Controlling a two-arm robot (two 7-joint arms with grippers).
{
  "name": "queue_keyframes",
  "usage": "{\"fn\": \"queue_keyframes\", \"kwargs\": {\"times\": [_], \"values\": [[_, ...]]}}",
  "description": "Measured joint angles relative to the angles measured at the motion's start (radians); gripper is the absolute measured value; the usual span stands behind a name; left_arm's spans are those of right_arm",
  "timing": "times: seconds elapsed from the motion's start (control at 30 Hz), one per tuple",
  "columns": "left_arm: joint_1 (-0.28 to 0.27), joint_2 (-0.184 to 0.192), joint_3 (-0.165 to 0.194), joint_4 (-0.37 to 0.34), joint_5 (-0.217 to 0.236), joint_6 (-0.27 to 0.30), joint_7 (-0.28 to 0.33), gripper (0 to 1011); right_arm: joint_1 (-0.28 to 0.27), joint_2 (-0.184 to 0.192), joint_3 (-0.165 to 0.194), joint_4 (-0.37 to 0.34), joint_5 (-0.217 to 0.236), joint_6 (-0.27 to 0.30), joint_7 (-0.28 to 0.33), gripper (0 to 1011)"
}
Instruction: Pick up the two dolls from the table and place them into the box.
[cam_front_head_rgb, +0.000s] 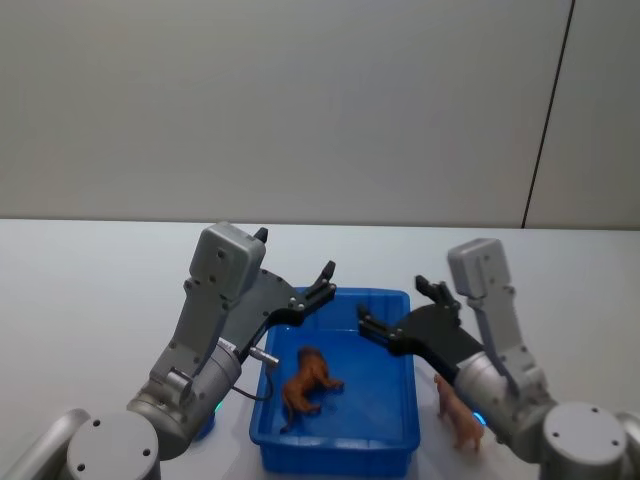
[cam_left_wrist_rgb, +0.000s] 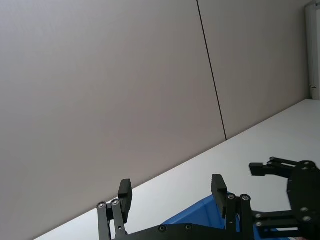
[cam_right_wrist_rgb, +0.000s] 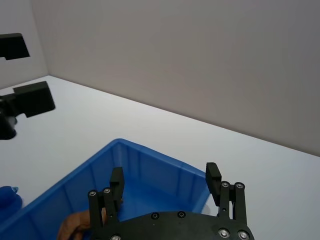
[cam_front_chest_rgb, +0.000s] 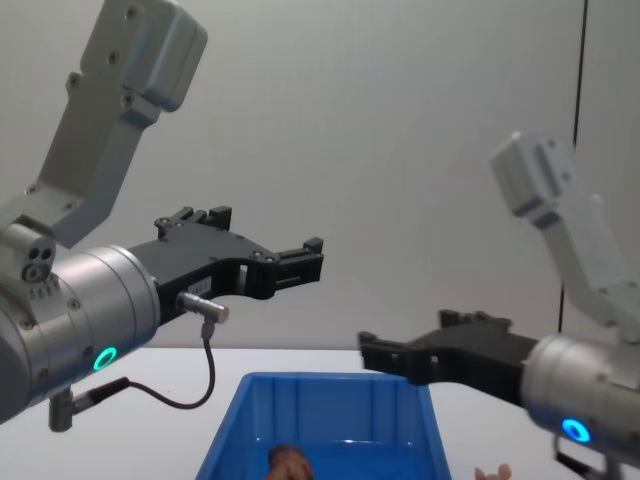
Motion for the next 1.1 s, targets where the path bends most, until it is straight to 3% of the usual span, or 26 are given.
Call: {"fn": "queue_keyframes", "kwargs": {"times": [0.63, 1.1], "values": [[0.0, 0.0, 0.0, 0.0, 0.0, 0.0, 0.0, 1001, -0.147, 0.113, 0.049, -0.203, 0.051, 0.121, -0.054, 1001], [0.0, 0.0, 0.0, 0.0, 0.0, 0.0, 0.0, 1001, -0.208, 0.16, 0.063, -0.263, 0.076, 0.228, -0.046, 1001]]}}
